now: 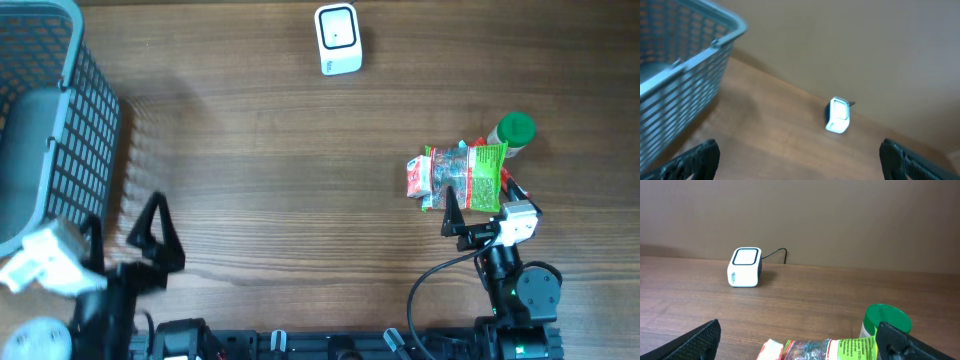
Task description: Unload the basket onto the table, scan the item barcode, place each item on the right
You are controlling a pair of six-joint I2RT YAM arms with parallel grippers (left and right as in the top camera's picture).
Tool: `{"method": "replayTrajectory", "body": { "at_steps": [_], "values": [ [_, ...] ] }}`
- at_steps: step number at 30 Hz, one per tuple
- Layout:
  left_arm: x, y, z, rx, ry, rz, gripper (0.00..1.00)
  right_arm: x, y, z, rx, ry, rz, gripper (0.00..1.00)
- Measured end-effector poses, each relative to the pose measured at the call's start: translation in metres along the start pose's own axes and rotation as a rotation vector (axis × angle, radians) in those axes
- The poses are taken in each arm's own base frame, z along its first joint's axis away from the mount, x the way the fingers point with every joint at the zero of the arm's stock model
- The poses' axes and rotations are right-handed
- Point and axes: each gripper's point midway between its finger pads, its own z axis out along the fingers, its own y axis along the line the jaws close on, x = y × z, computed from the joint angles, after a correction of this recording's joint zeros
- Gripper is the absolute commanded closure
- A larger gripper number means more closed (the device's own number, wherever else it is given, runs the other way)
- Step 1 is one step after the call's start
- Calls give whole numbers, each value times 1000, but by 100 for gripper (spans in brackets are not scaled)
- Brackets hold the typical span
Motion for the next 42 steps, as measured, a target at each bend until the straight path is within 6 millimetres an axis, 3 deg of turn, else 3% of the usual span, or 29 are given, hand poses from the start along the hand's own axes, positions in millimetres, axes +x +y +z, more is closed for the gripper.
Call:
{"method": "replayTrajectory", "body": {
  "at_steps": [4, 6, 8, 14, 18, 29, 34, 38, 42],
  "values": [
    [29, 17, -21, -55, 67, 2, 0, 0, 0, 0, 0, 0, 0, 0],
    [57, 30, -33, -103, 156, 0, 0, 0, 0, 0, 0, 0, 0, 0],
    [72, 37, -40, -123, 194, -1, 0, 0, 0, 0, 0, -1, 0, 0],
    [82, 44, -37, -112, 139, 2, 0, 0, 0, 0, 0, 0, 0, 0],
    [76, 42, -25, -75, 62, 3, 0, 0, 0, 0, 0, 0, 0, 0],
    [10, 0, 6, 201, -382, 32, 0, 0, 0, 0, 0, 0, 0, 0],
    [-20, -26, -2, 380, -627, 73, 0, 0, 0, 0, 0, 0, 0, 0],
    [-28, -35, -13, 475, -781, 102, 0, 0, 0, 0, 0, 0, 0, 0],
    [-13, -30, -1, 499, -811, 111, 0, 0, 0, 0, 0, 0, 0, 0]
  ]
}}
